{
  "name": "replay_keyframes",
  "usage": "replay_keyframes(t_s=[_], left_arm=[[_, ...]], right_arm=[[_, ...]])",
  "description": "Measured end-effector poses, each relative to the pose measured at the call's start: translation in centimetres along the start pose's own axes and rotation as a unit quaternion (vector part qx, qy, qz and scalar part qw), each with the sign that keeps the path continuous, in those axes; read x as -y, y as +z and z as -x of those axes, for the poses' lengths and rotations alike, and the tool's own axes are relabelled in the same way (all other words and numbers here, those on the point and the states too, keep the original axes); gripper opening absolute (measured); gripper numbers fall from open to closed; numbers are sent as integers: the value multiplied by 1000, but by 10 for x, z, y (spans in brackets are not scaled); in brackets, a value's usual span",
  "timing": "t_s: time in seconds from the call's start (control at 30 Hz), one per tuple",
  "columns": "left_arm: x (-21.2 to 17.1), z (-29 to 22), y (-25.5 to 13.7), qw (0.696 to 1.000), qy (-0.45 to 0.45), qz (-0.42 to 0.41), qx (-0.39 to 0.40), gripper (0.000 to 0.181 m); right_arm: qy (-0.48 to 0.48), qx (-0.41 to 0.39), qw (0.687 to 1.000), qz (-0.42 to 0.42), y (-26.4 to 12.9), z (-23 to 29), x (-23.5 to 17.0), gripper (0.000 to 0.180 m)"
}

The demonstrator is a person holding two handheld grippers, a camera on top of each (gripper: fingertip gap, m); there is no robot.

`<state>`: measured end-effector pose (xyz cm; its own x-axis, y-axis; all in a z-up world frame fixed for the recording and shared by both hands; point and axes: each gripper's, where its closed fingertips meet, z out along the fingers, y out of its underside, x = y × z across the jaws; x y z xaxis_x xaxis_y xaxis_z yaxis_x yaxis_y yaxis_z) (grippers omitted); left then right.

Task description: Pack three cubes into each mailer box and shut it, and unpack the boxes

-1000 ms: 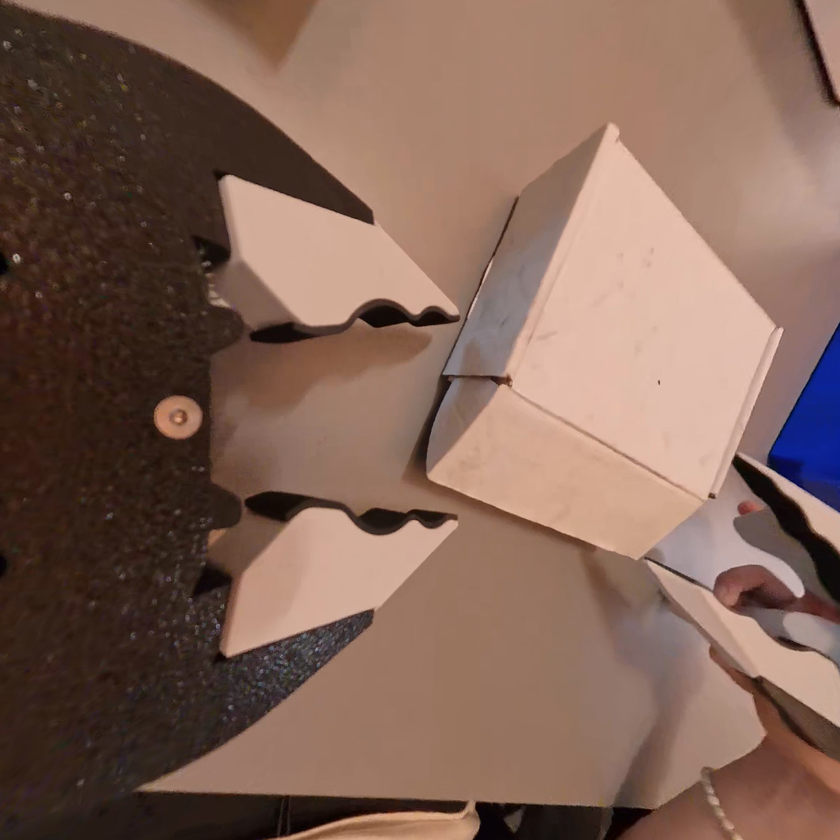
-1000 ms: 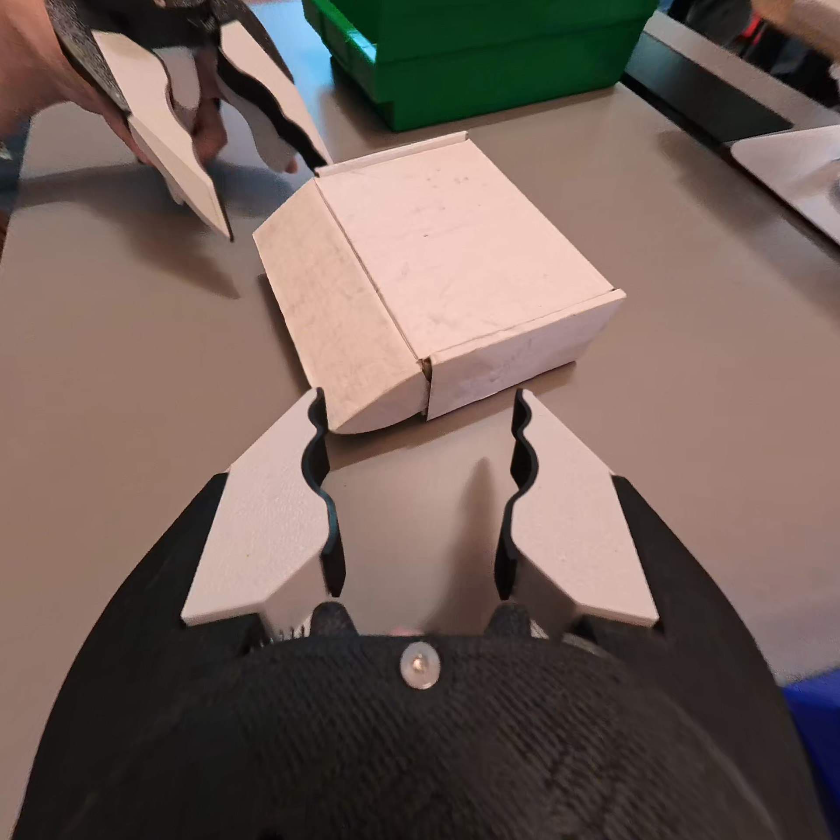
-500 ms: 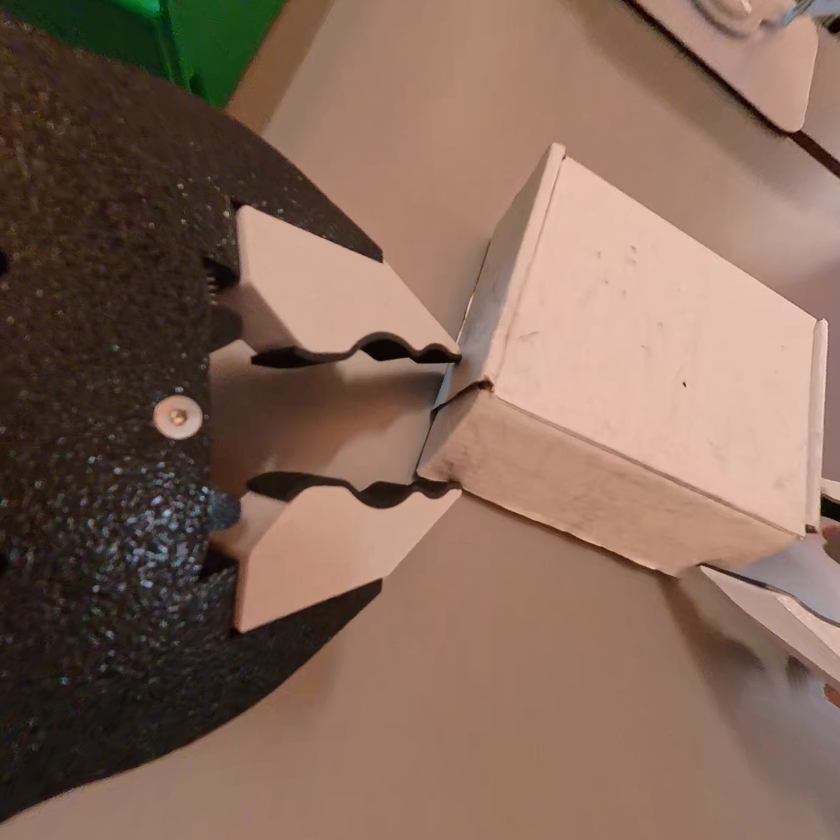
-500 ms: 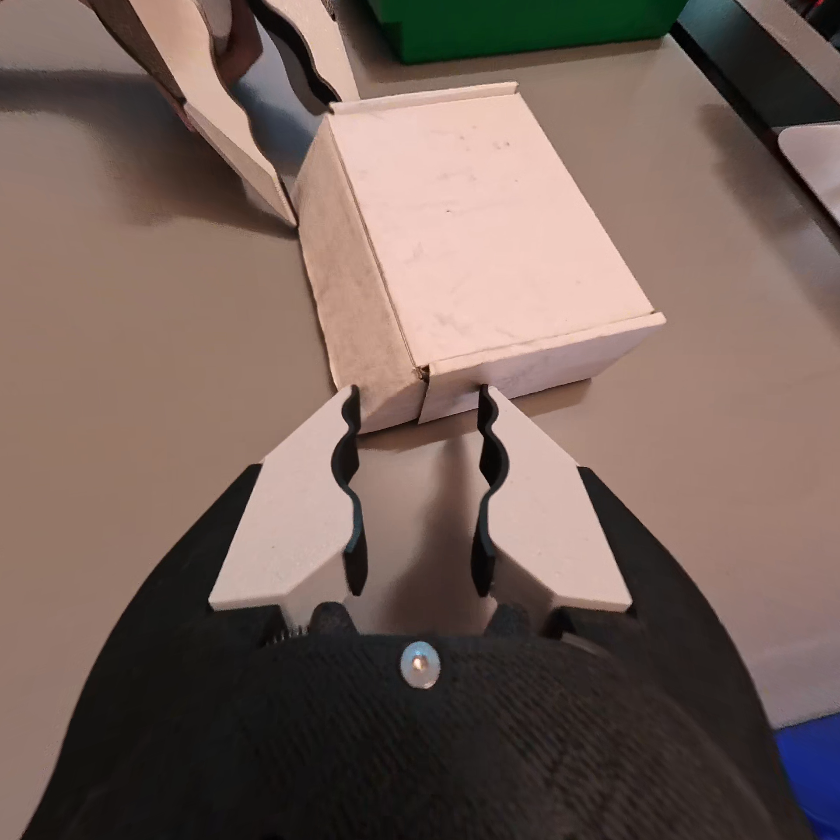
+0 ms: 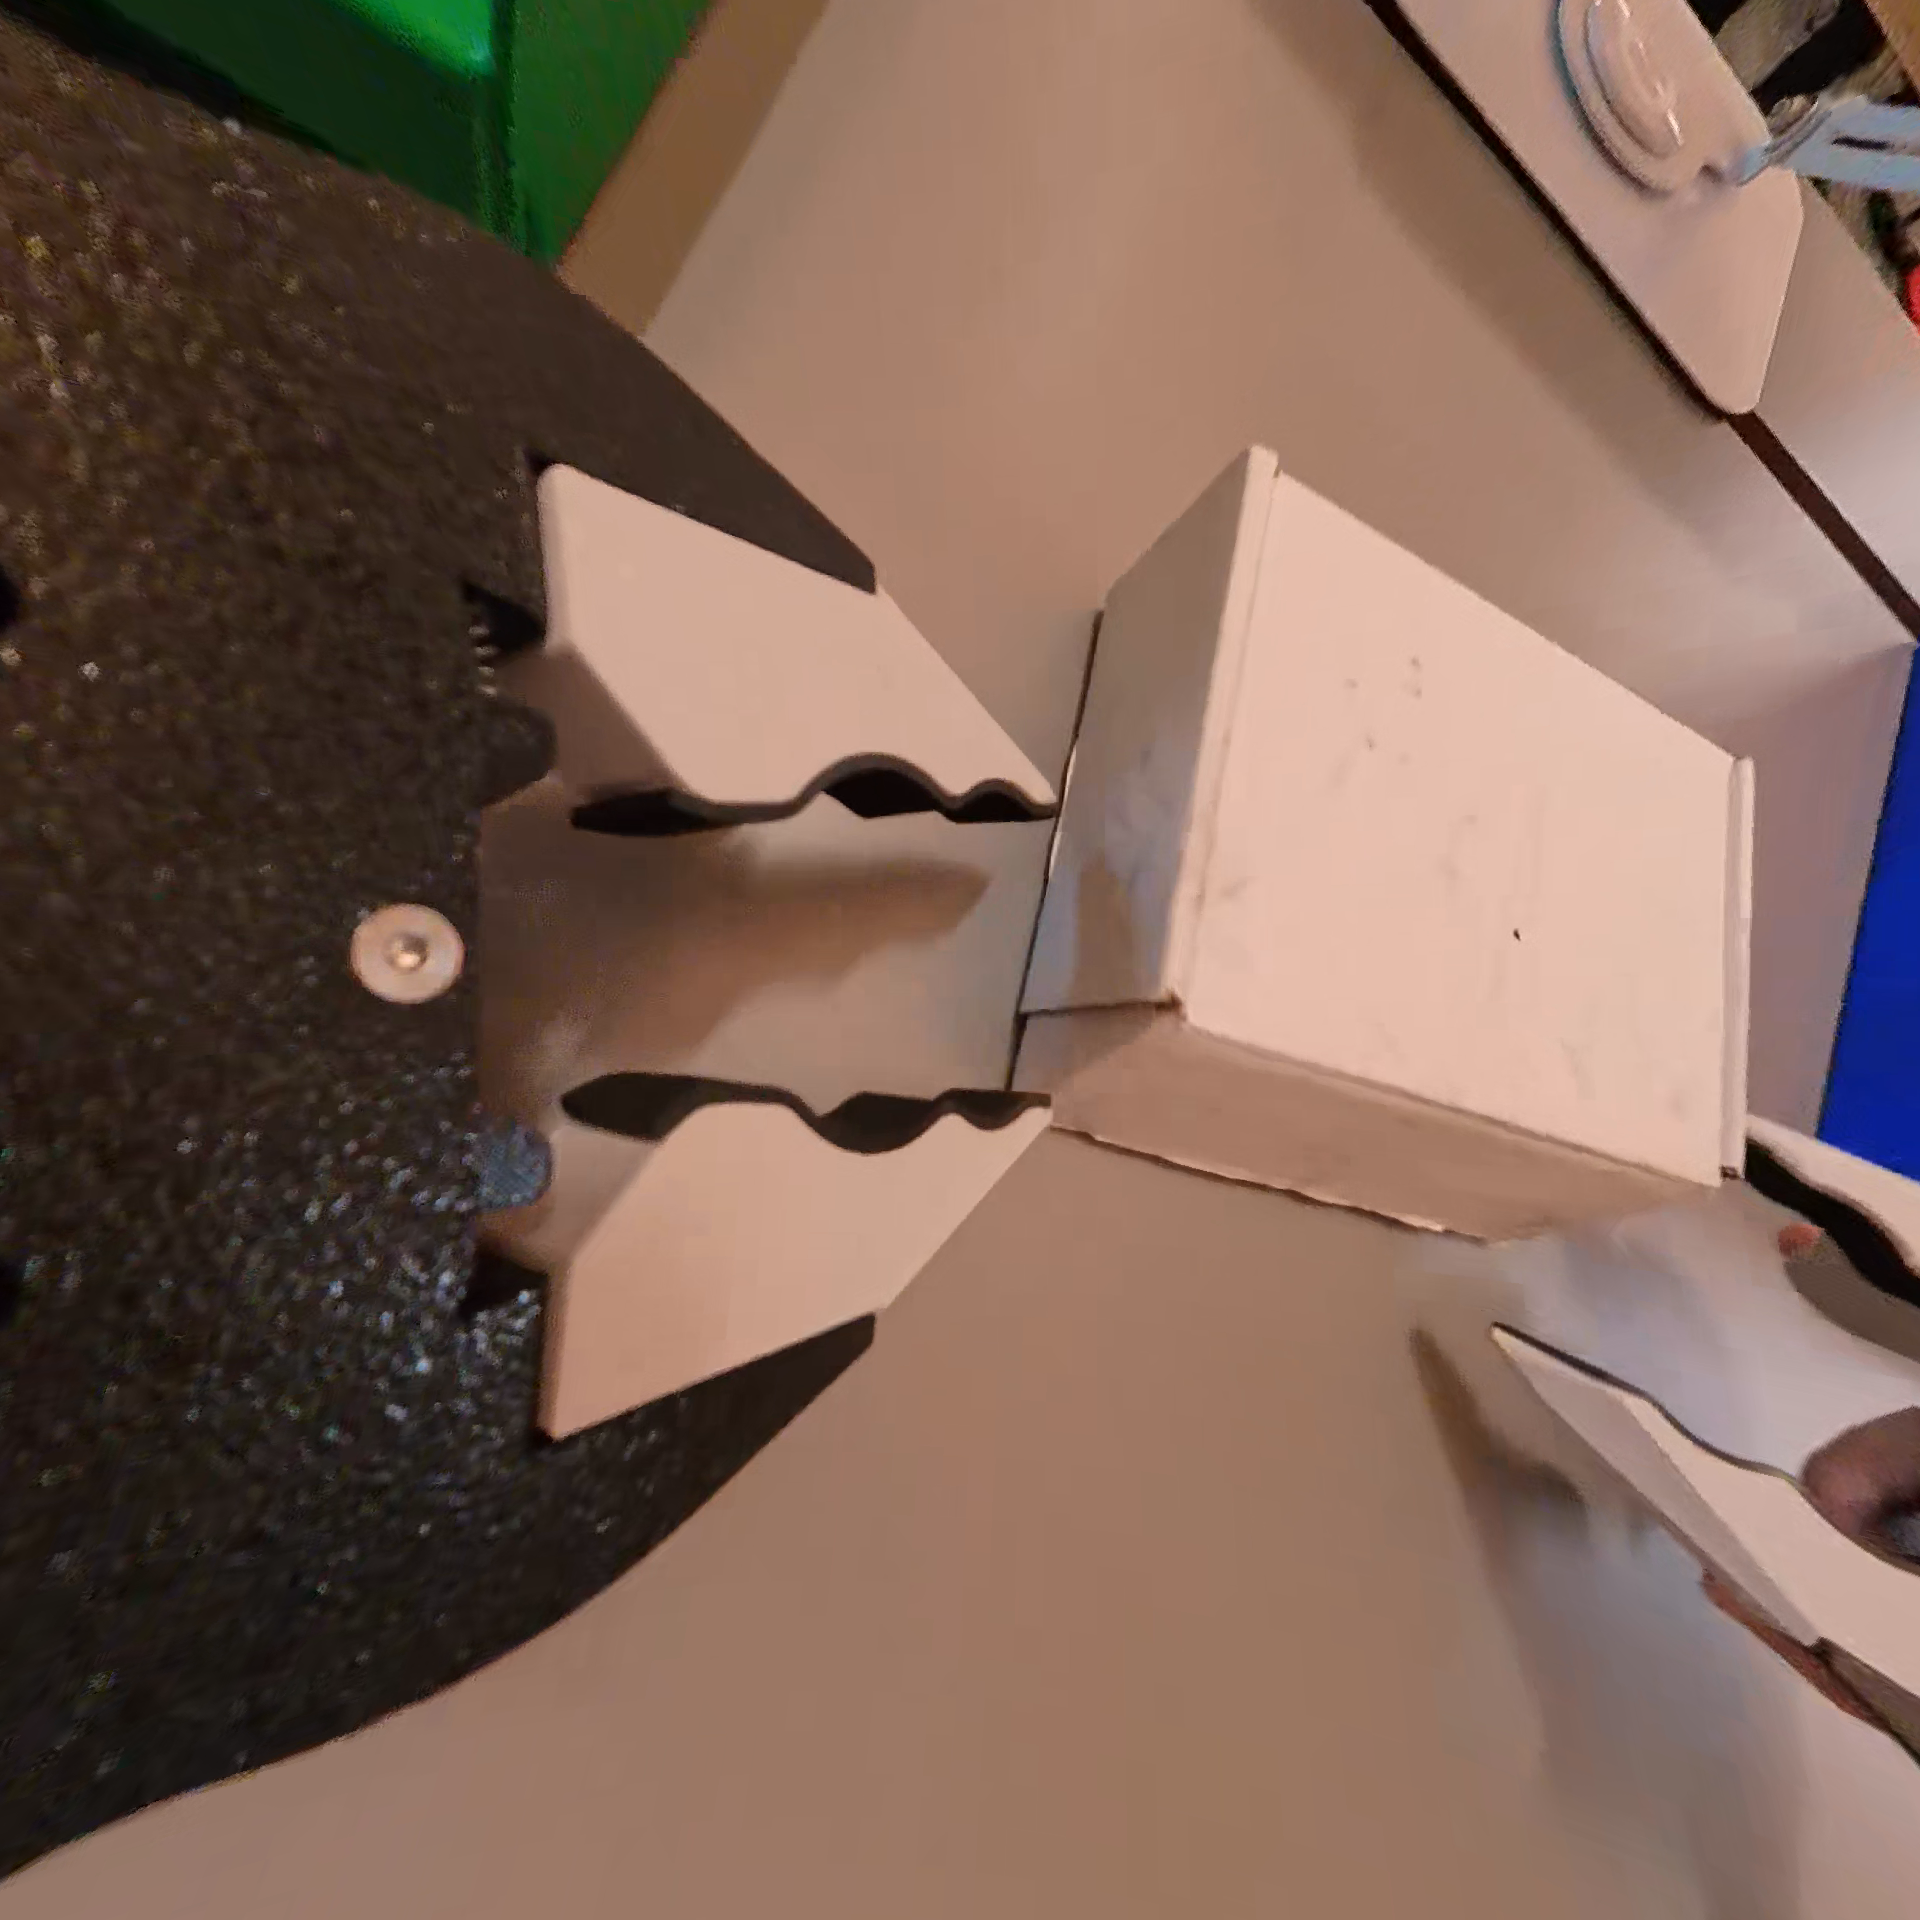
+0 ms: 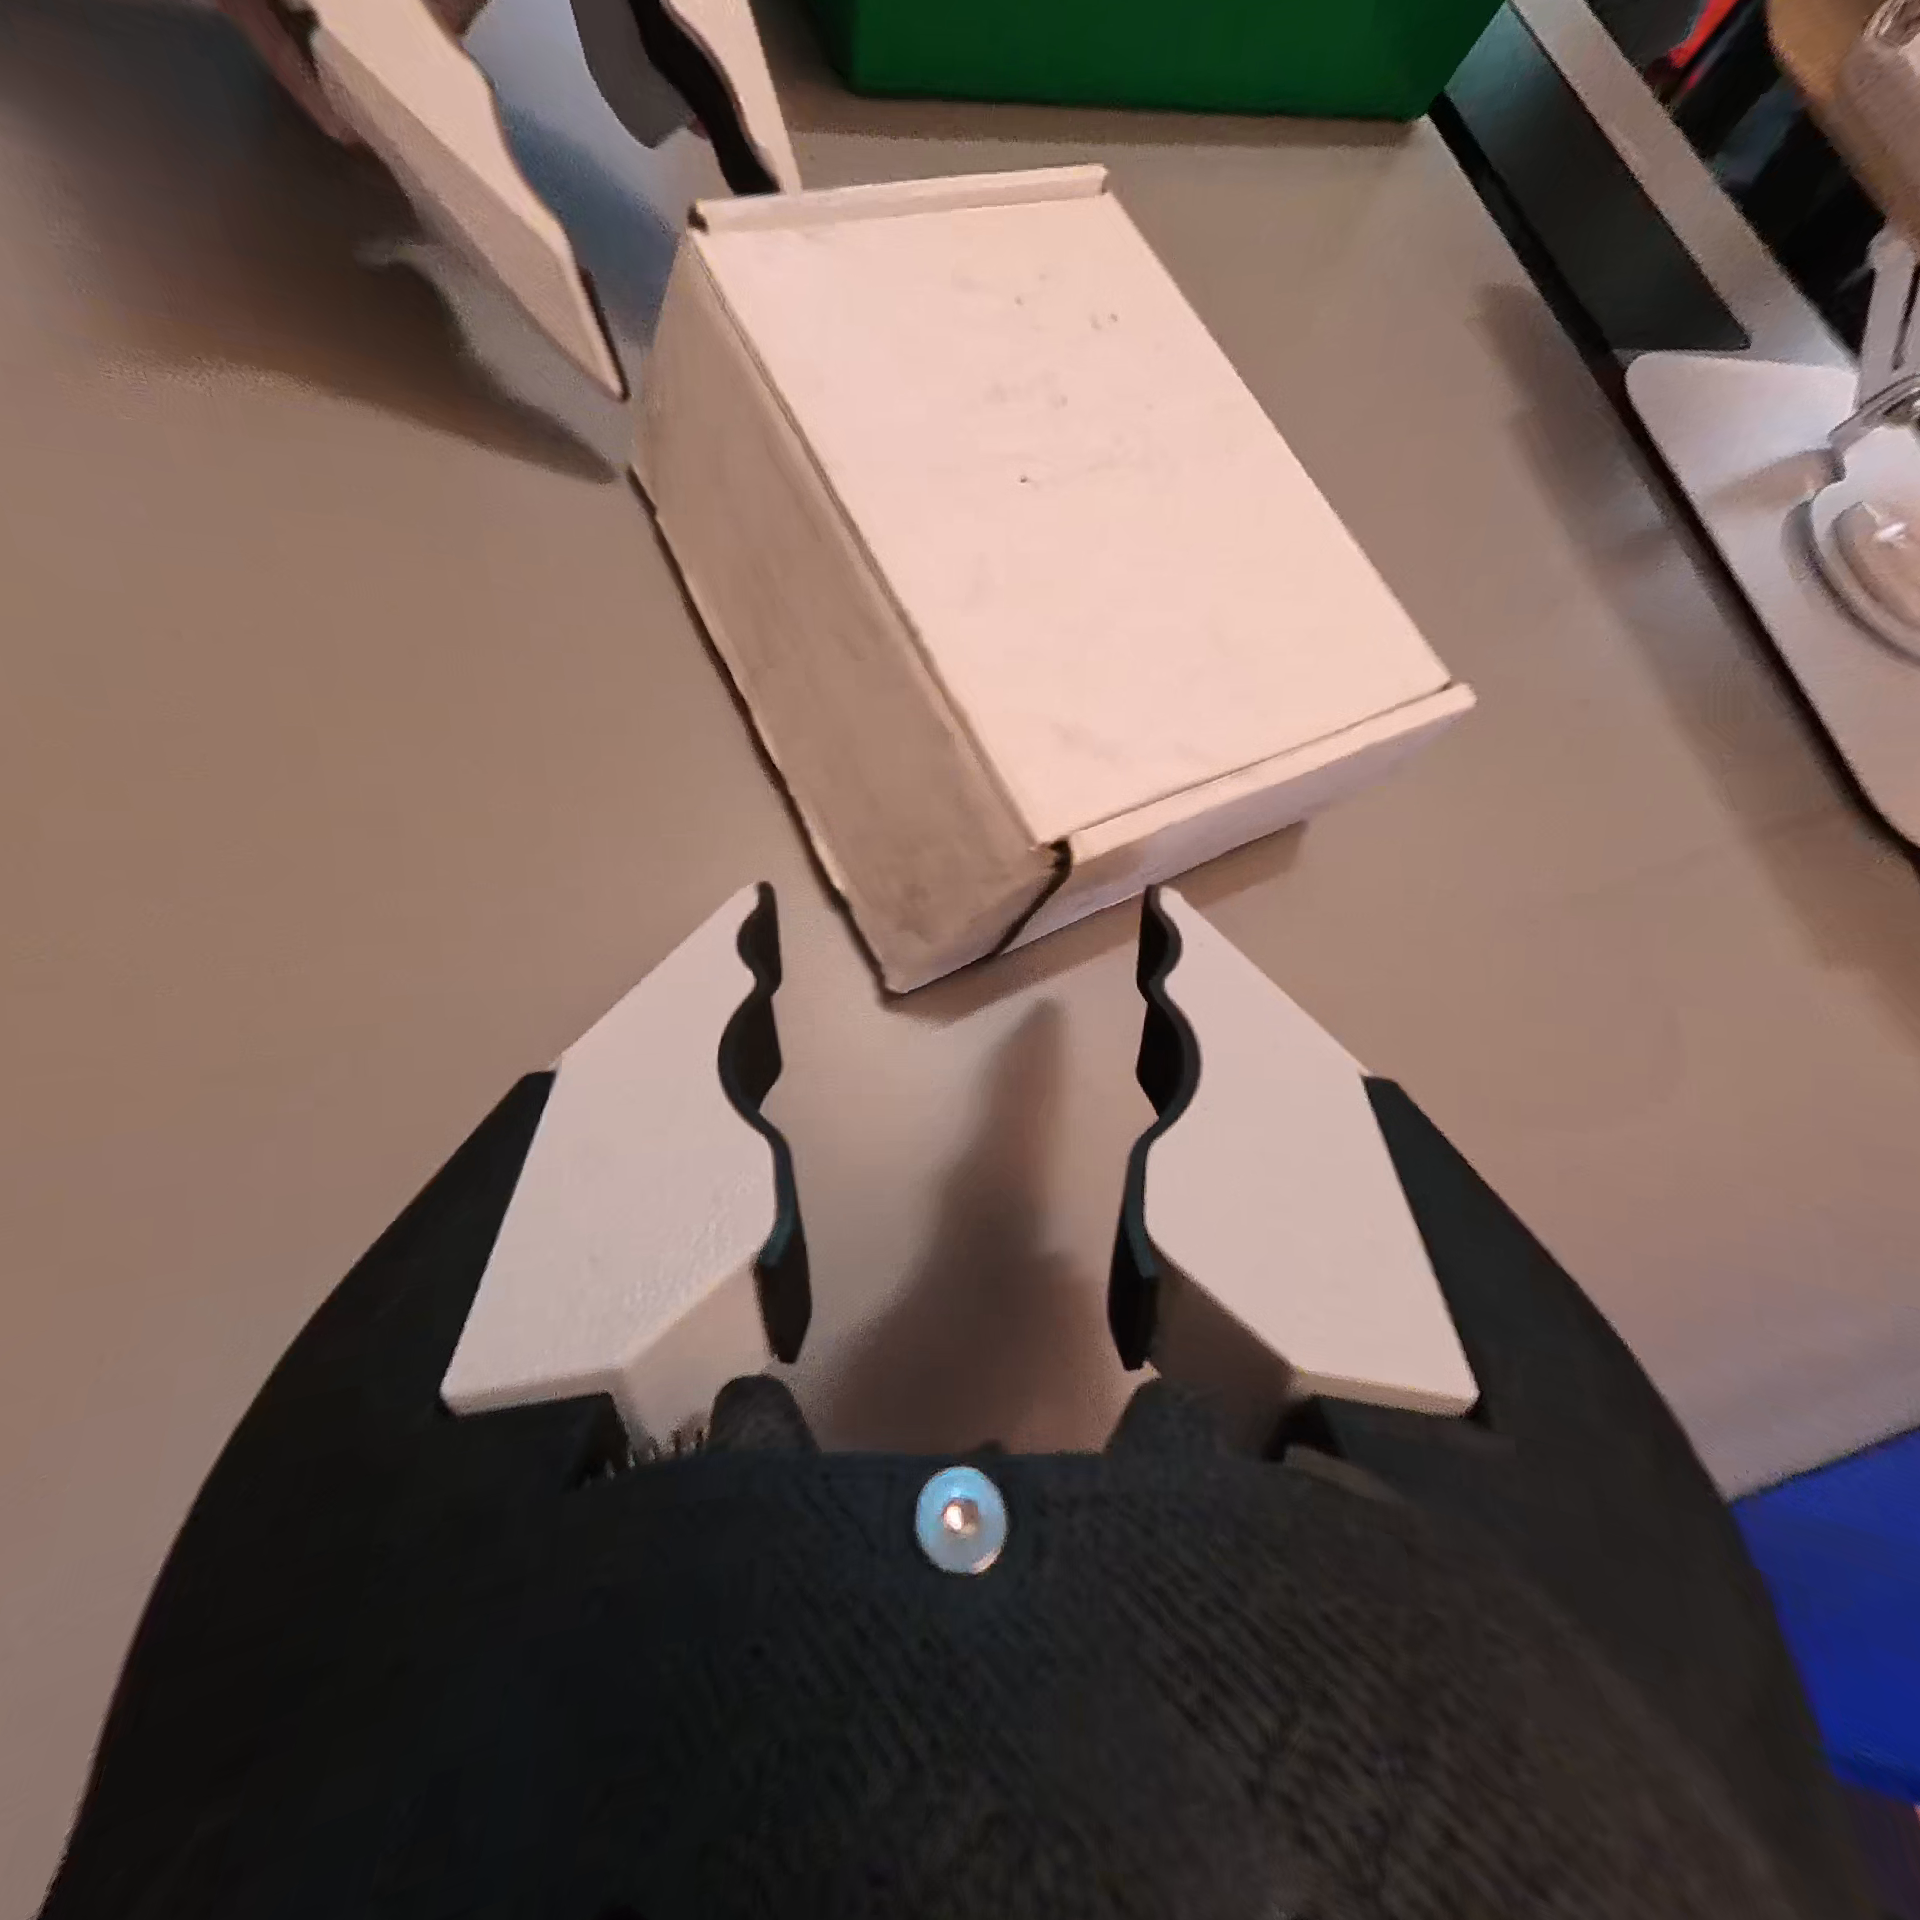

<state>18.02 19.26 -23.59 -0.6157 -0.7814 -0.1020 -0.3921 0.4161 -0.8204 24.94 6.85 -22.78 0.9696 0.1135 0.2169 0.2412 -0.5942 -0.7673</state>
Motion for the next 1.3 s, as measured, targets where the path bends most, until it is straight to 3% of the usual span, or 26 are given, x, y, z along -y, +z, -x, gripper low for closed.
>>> replay_keyframes(t_s=[0.13, 0.27, 0.5, 1.03, 1.13, 1.23, 1.3], left_arm=[[3, -2, -3, 998, -27, -15, -49, 48], [-3, -13, 7, 995, -37, 21, -87, 59], [-2, -9, 19, 998, 7, 39, -52, 49], [-4, 0, 23, 997, 61, 50, 1, 27], [-4, 2, 23, 998, 36, 51, -1, 28], [-5, 2, 25, 998, 24, 54, -13, 29], [-6, 1, 26, 998, 26, 57, -20, 29]], right_arm=[[26, 21, 999, -5, -2, 0, -8, 69], [51, 15, 998, -27, -7, -18, -4, 60], [23, 68, 997, 0, 14, -11, -13, 51], [-101, 22, 994, 41, 21, -23, -18, 33], [-69, 28, 996, 40, 20, -21, -18, 36], [-103, 46, 993, 30, 14, -17, -20, 40], [-95, 68, 993, 24, 7, -16, -23, 62]])
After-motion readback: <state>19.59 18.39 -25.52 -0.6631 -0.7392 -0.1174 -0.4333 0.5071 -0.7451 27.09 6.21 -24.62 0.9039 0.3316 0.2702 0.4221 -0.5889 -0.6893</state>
